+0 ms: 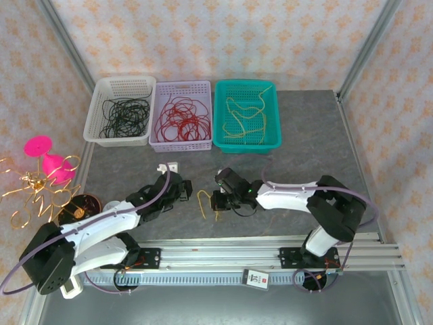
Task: Untangle the cables
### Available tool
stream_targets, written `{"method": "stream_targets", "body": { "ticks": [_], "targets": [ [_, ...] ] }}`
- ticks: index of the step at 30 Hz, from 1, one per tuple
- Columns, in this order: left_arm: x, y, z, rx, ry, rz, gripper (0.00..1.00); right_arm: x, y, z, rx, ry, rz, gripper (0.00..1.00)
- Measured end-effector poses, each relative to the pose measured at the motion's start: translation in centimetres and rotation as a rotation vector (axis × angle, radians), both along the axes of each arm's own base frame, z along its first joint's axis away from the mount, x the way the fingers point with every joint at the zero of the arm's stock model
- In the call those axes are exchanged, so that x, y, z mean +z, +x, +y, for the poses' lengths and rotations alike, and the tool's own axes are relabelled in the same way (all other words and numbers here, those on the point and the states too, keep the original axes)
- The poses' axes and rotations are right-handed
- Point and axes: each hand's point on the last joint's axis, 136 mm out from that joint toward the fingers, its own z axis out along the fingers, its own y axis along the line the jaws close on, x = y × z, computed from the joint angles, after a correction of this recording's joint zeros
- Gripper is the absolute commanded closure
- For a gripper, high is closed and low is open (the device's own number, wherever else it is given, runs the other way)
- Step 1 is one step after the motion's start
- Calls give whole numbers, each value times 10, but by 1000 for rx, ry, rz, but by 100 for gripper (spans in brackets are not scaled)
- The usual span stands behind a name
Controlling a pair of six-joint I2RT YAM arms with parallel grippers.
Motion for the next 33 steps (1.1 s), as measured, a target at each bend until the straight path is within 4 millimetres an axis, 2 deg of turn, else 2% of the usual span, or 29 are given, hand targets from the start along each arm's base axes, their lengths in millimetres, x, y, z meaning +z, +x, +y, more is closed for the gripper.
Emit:
{"method": "stream_targets", "body": {
  "ticks": [4,10,14,20,23,33],
  "targets": [
    [8,-1,-3,-19,-23,-19,59,33,10,-1,4,8,-75,100],
    [38,0,-14,-89,-114,-92,46,92,39,-16,-34,79,-209,100],
    [57,4,-25,-127,-241,-110,47,125,53,-30,-32,124,-316,100],
    [85,5,-46,-200,-486,-152,52,165,49,-26,37,239,-432,100],
    [85,1,-55,-239,-546,-133,56,172,46,-24,58,275,-450,100],
    [91,-7,-70,-319,-621,-112,56,170,44,-21,80,304,-445,100]
  ]
}}
